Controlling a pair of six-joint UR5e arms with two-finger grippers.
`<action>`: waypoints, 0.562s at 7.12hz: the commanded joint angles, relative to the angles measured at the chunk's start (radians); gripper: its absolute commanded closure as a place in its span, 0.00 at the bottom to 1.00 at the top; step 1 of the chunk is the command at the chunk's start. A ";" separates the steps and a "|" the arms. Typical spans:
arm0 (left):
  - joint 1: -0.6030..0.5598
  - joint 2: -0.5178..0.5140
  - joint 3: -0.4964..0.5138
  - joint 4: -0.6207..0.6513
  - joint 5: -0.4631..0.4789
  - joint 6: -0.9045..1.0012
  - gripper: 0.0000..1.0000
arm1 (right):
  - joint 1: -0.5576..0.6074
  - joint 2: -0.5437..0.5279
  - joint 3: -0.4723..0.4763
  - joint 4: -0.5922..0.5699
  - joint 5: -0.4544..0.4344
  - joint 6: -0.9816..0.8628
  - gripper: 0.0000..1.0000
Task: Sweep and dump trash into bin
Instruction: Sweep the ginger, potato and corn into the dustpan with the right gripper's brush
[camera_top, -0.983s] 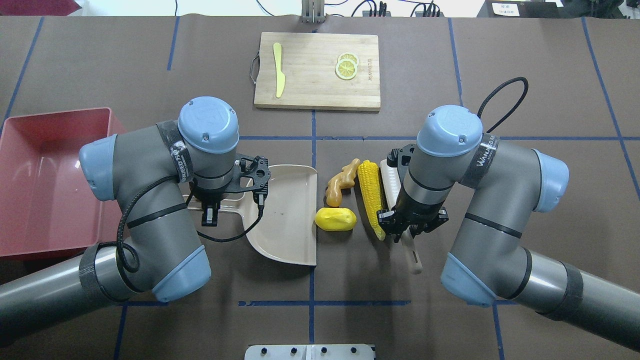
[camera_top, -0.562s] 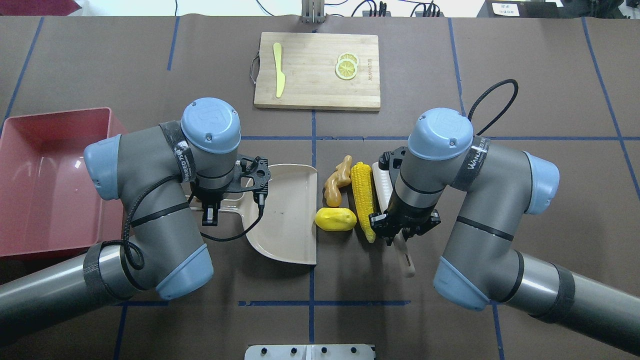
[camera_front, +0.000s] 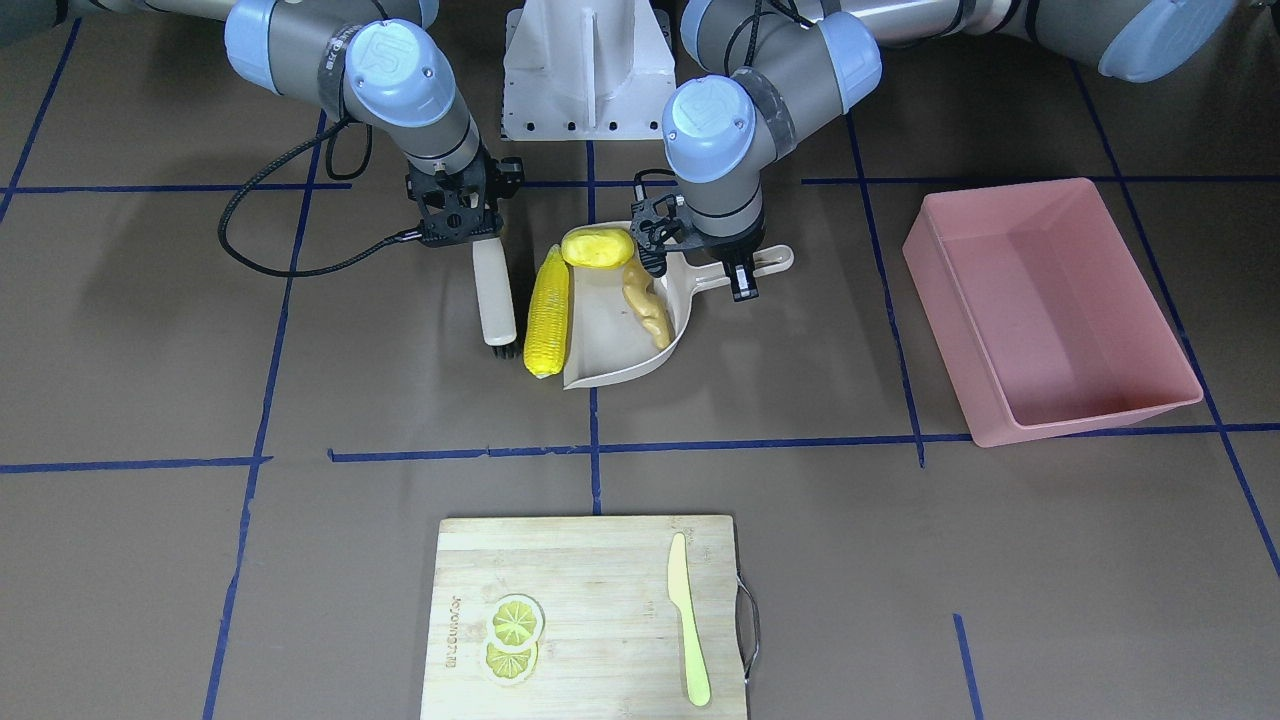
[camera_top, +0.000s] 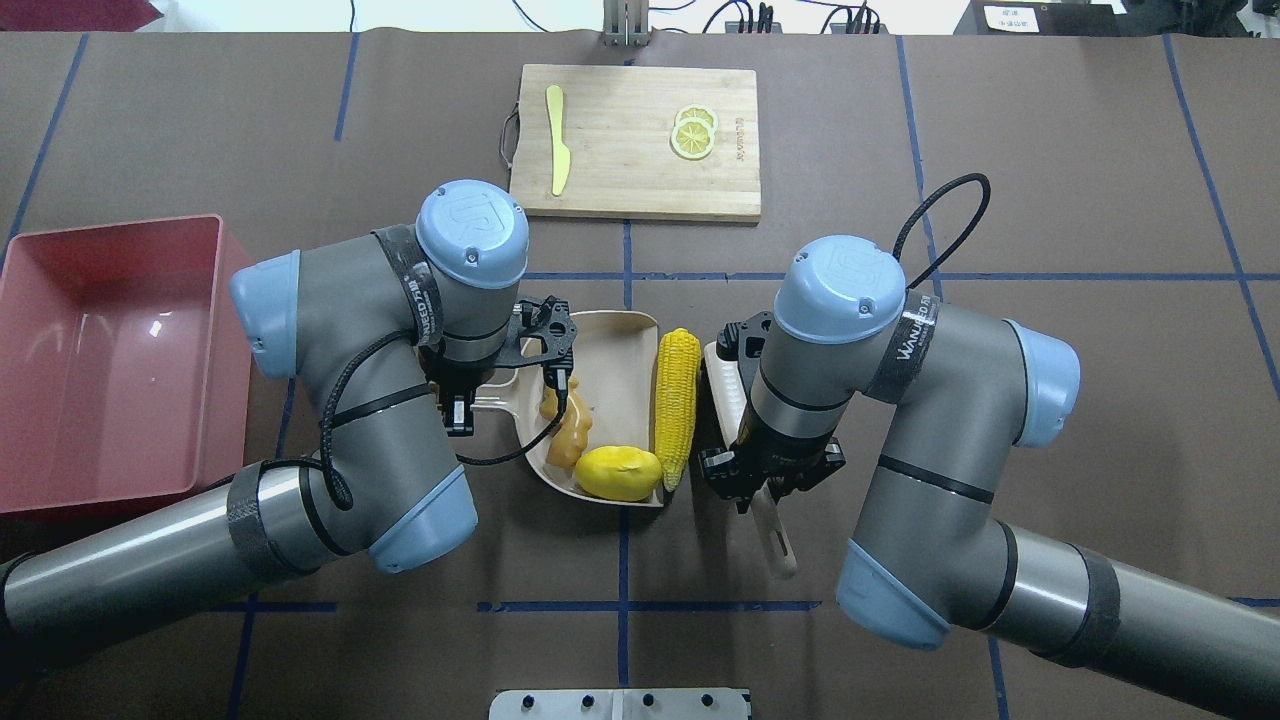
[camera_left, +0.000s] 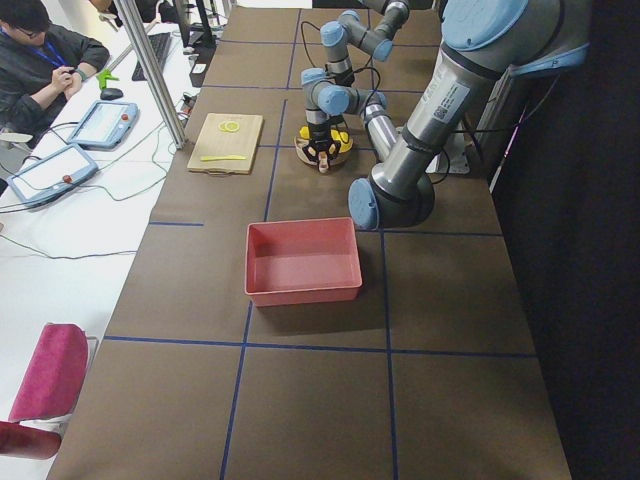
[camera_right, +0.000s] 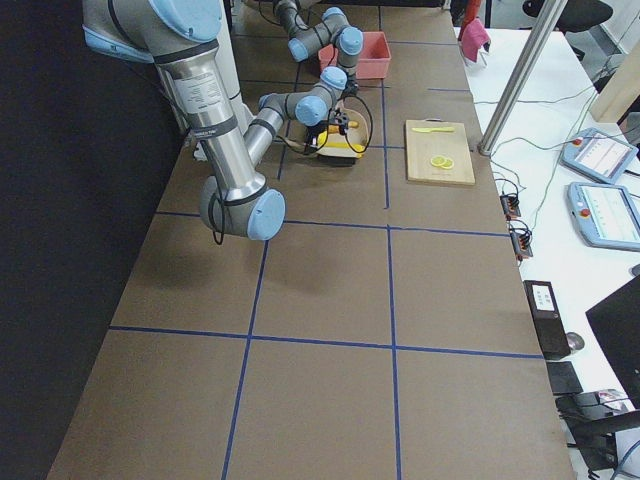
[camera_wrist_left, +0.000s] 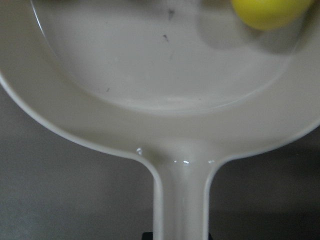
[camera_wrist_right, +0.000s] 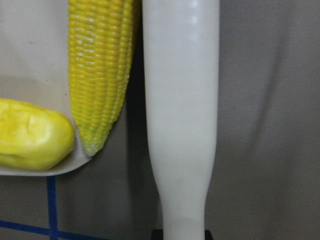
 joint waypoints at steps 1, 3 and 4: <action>-0.001 -0.008 0.005 -0.002 -0.001 -0.003 1.00 | -0.019 0.033 -0.003 0.001 -0.002 0.014 1.00; -0.001 -0.008 0.005 -0.003 -0.002 -0.003 1.00 | -0.027 0.100 -0.046 0.004 -0.009 0.029 1.00; -0.001 -0.008 0.005 -0.003 -0.002 -0.003 1.00 | -0.033 0.134 -0.084 0.005 -0.011 0.031 1.00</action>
